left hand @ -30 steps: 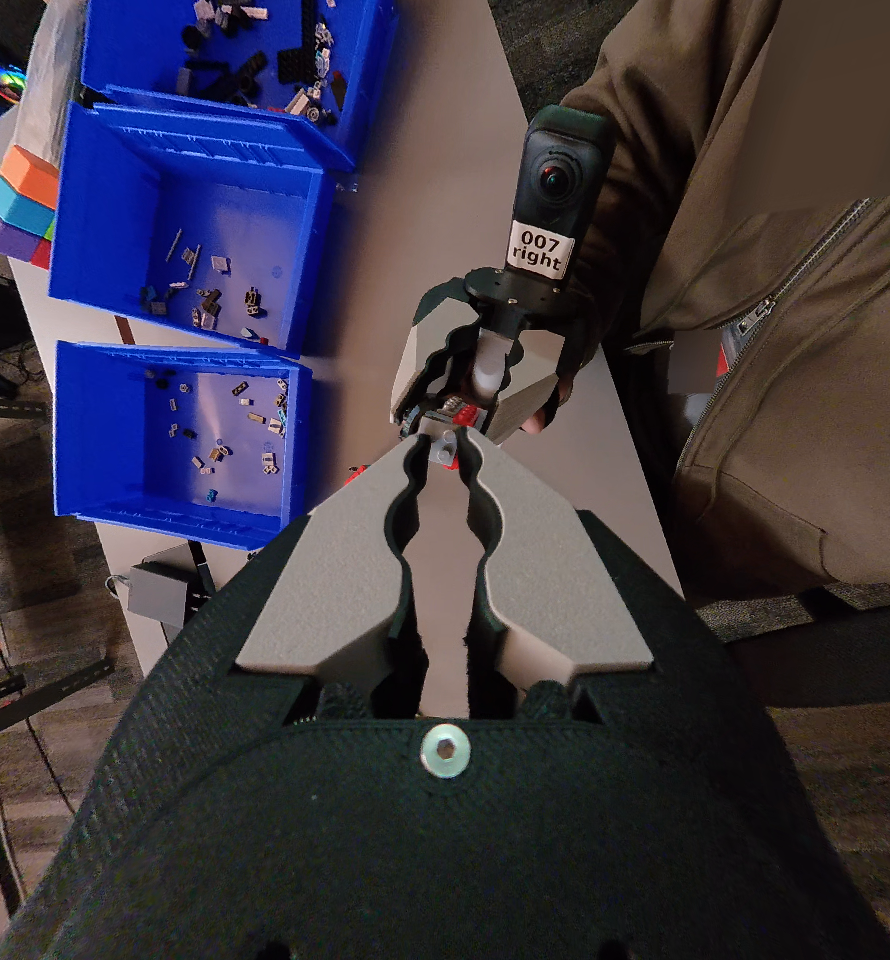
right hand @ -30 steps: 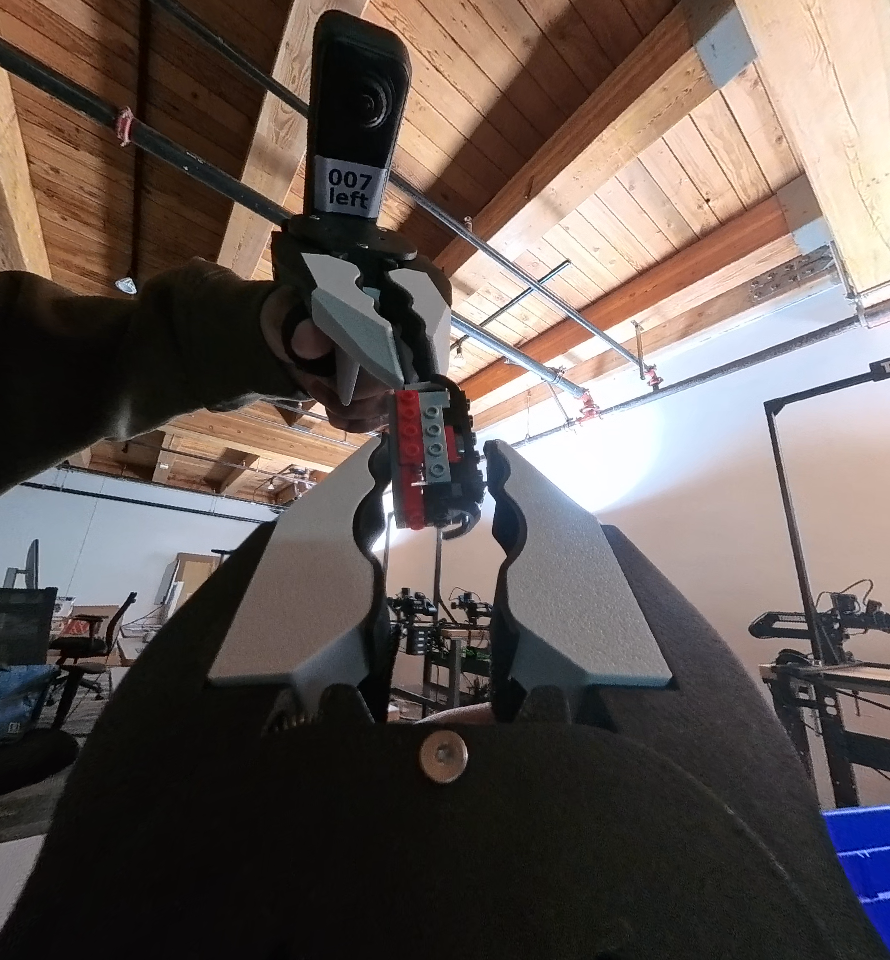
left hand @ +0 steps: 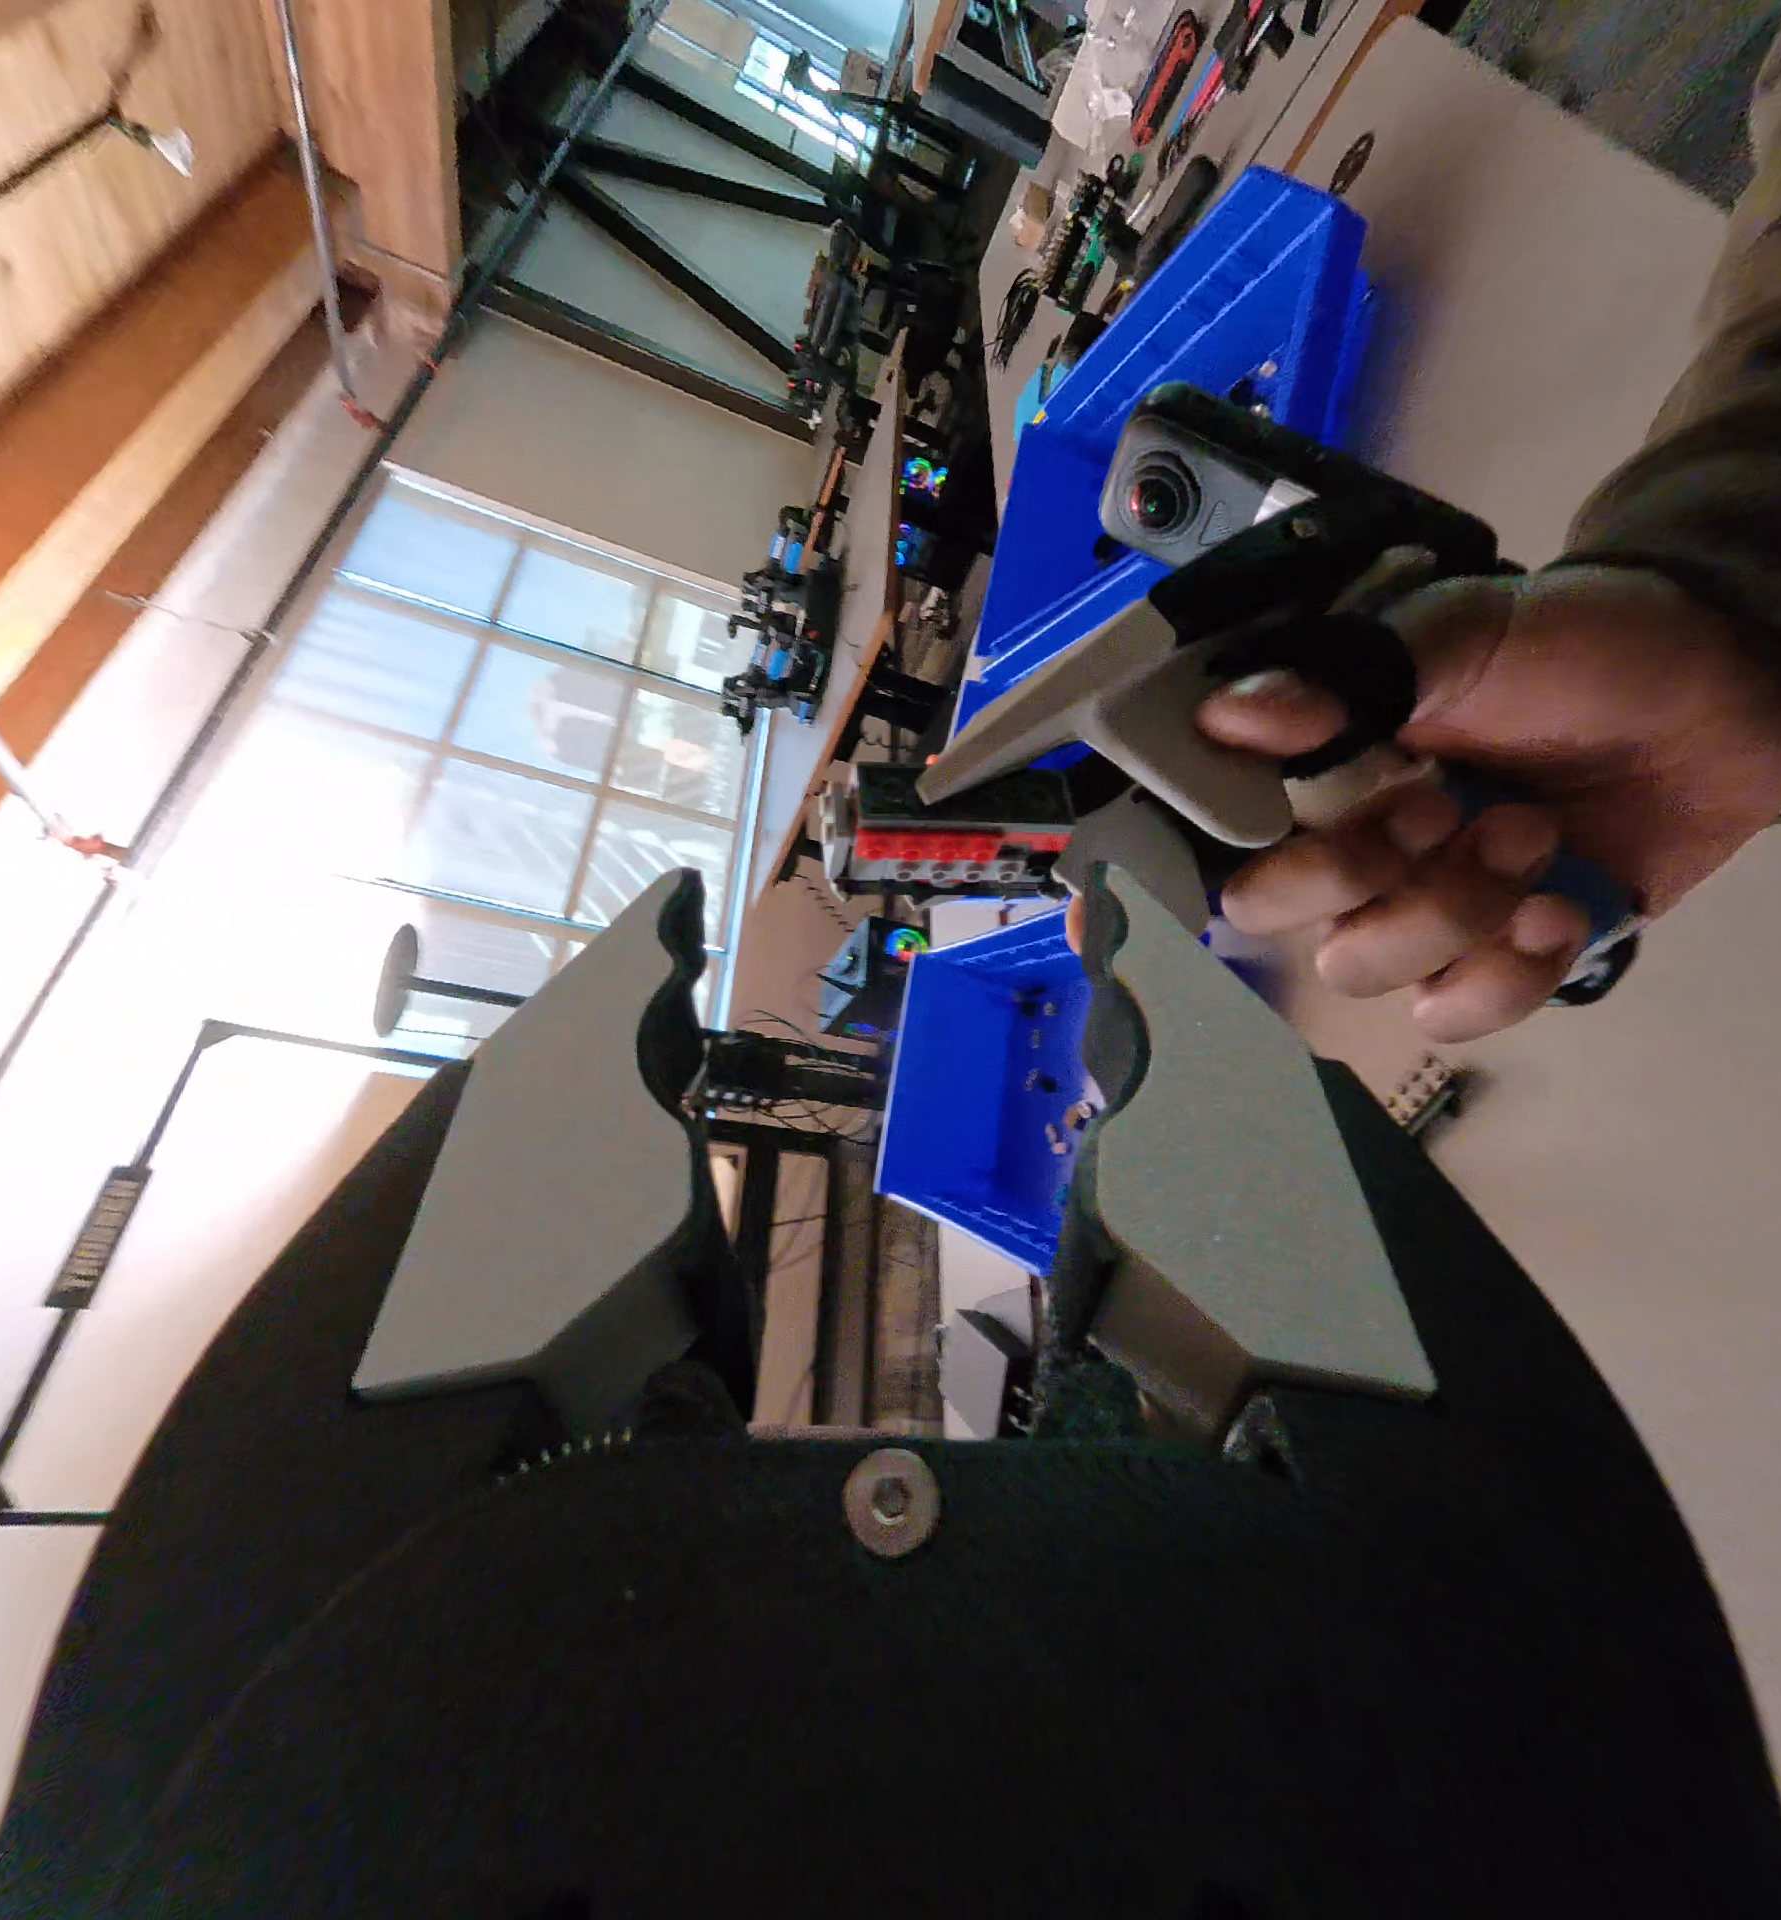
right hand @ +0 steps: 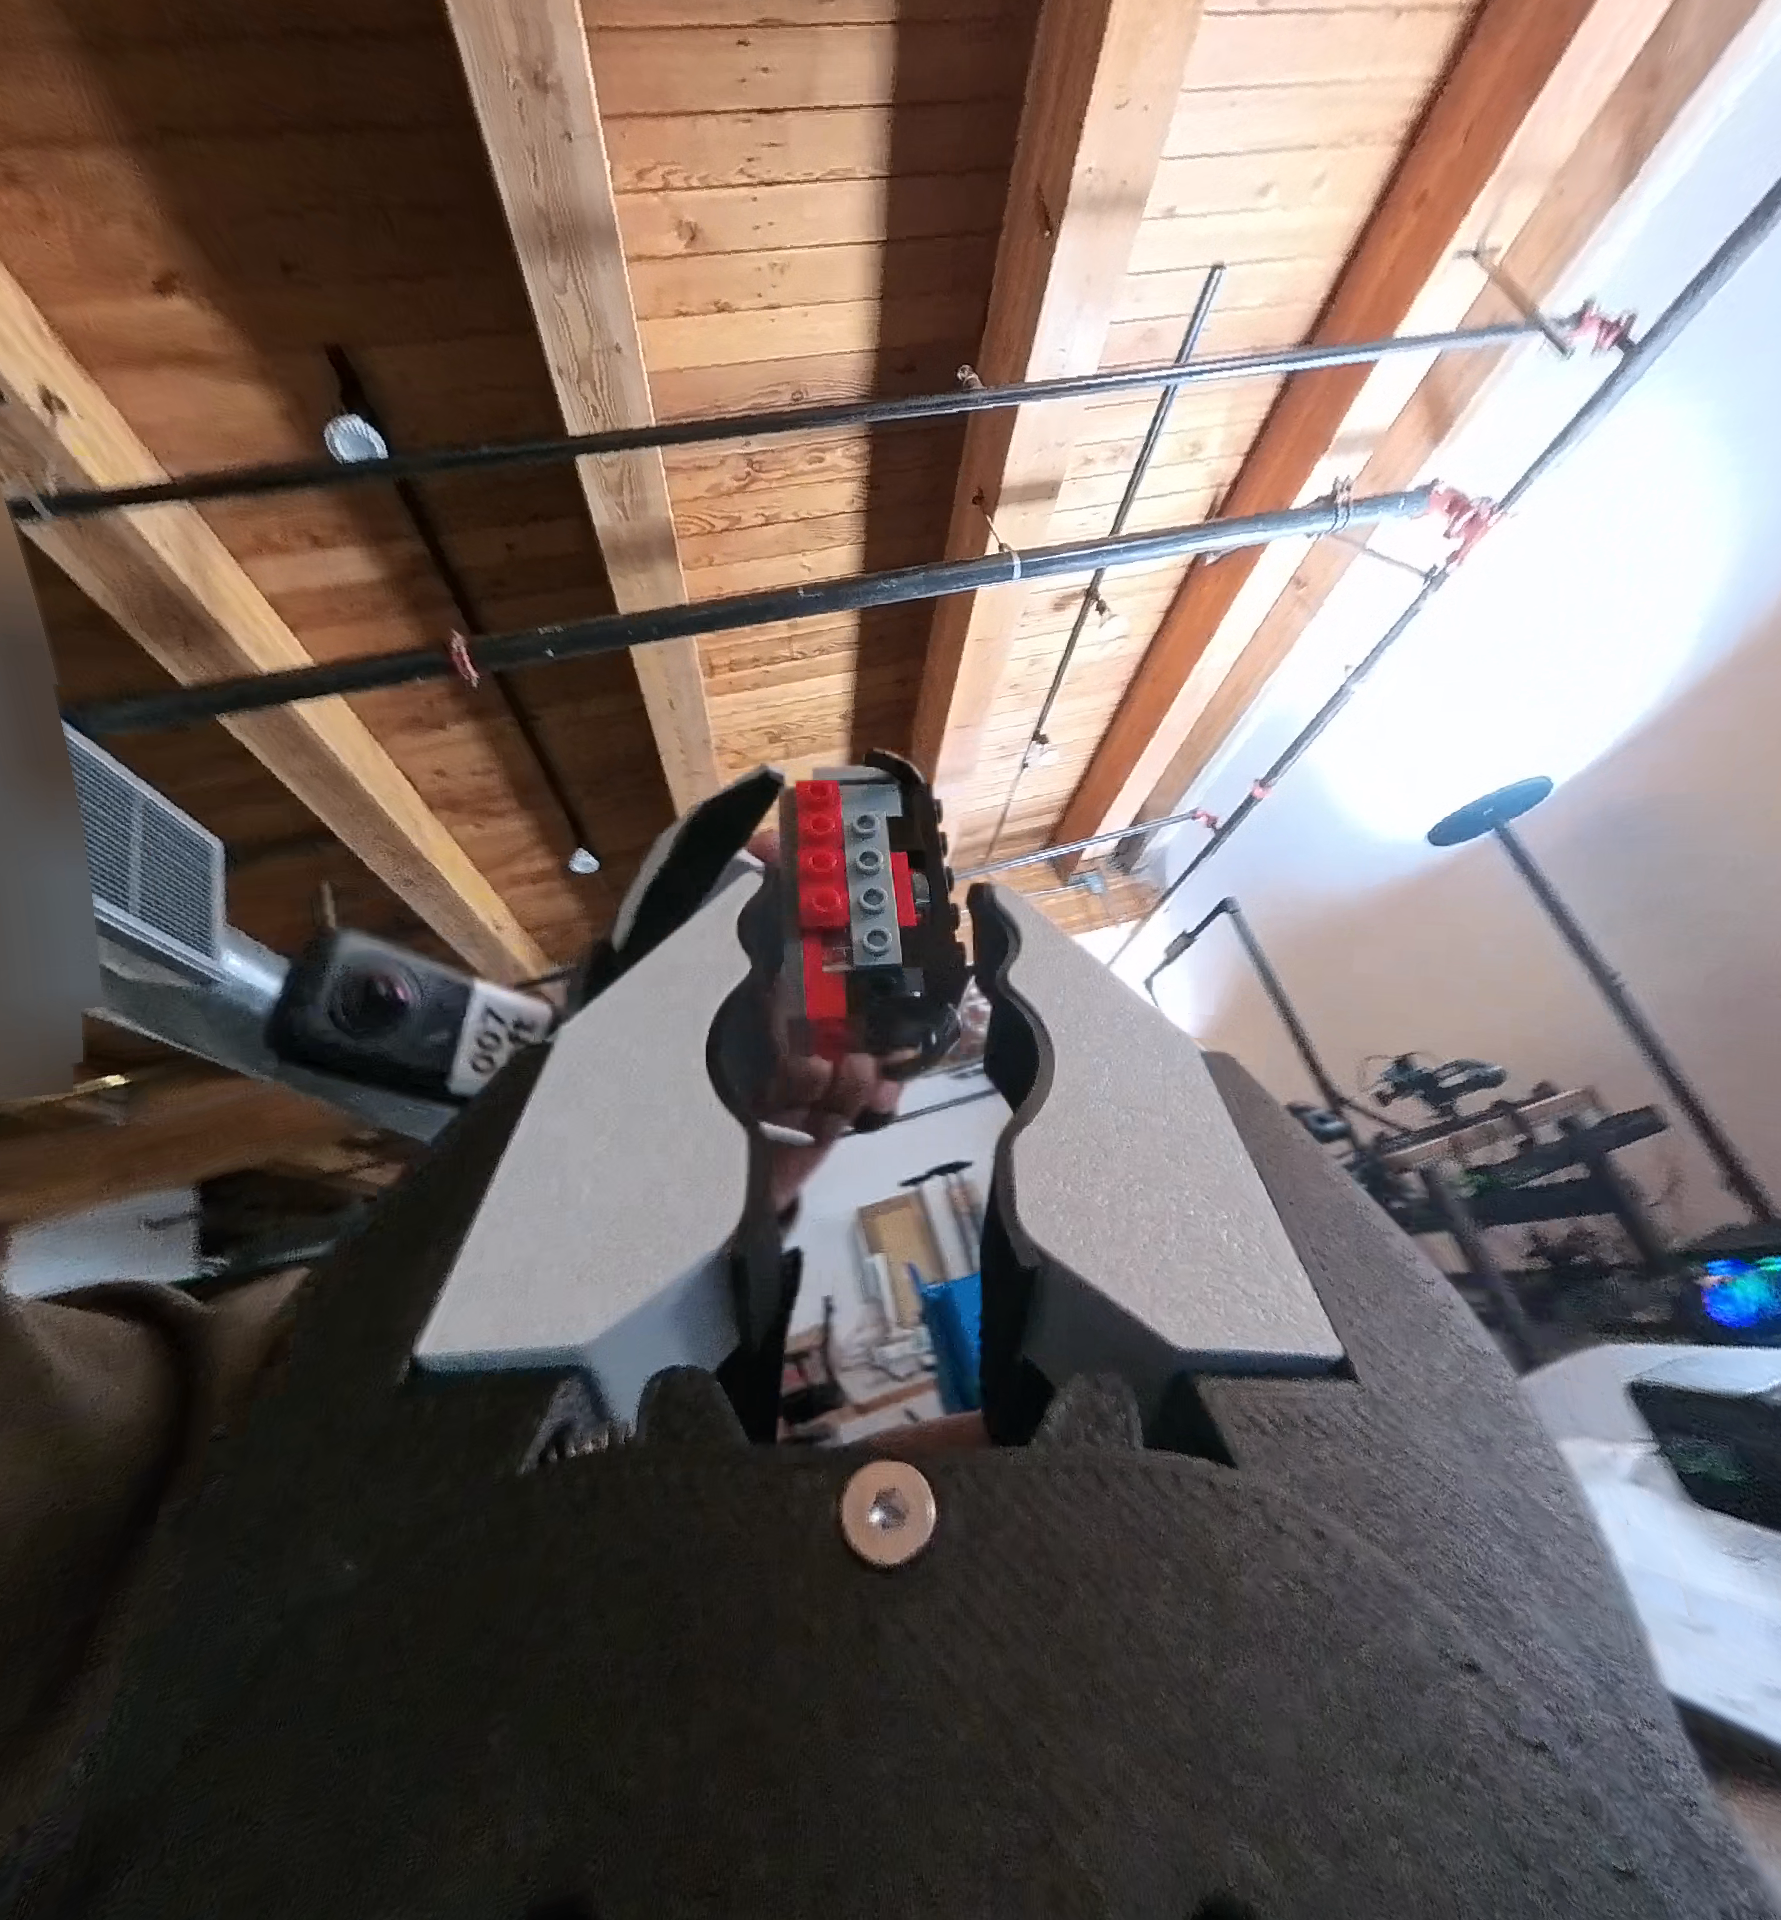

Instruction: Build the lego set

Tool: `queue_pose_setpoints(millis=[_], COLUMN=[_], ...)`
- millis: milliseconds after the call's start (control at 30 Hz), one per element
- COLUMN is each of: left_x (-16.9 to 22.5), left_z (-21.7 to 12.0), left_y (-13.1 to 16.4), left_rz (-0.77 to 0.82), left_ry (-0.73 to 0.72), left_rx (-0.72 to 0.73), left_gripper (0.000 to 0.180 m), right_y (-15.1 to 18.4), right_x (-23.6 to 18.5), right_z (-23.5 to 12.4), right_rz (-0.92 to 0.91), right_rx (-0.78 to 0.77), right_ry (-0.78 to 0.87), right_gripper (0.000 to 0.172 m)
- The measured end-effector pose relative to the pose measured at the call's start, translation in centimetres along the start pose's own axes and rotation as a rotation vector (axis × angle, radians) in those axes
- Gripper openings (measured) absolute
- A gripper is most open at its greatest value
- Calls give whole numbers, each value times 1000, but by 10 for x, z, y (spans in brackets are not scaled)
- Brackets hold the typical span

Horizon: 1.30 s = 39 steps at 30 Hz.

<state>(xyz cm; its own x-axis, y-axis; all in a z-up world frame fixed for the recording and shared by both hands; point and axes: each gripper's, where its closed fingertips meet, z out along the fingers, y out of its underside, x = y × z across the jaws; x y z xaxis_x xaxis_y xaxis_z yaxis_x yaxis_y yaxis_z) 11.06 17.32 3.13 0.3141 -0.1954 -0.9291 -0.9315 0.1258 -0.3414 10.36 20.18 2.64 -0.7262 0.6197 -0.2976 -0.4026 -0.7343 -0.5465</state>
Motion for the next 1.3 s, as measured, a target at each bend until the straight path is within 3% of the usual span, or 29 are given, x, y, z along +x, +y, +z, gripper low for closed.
queue_pose_setpoints(millis=[133,300,633,1300], left_x=[9,14,15,19], left_z=[11,20,20,11], left_y=[3,2,11,13], left_rz=[84,75,50,24], left_ry=[-68,-98,-125,-116], left_rx=[35,79,55,2], left_gripper=[88,97,78,63], right_y=[5,13,21,34], right_x=[2,0,-4,-10], right_z=[2,4,7,11], right_rz=[101,145,165,98], right_rx=[4,-6,0,-35], right_ry=[-11,-33,-57,-70], right_gripper=[38,38,38,38])
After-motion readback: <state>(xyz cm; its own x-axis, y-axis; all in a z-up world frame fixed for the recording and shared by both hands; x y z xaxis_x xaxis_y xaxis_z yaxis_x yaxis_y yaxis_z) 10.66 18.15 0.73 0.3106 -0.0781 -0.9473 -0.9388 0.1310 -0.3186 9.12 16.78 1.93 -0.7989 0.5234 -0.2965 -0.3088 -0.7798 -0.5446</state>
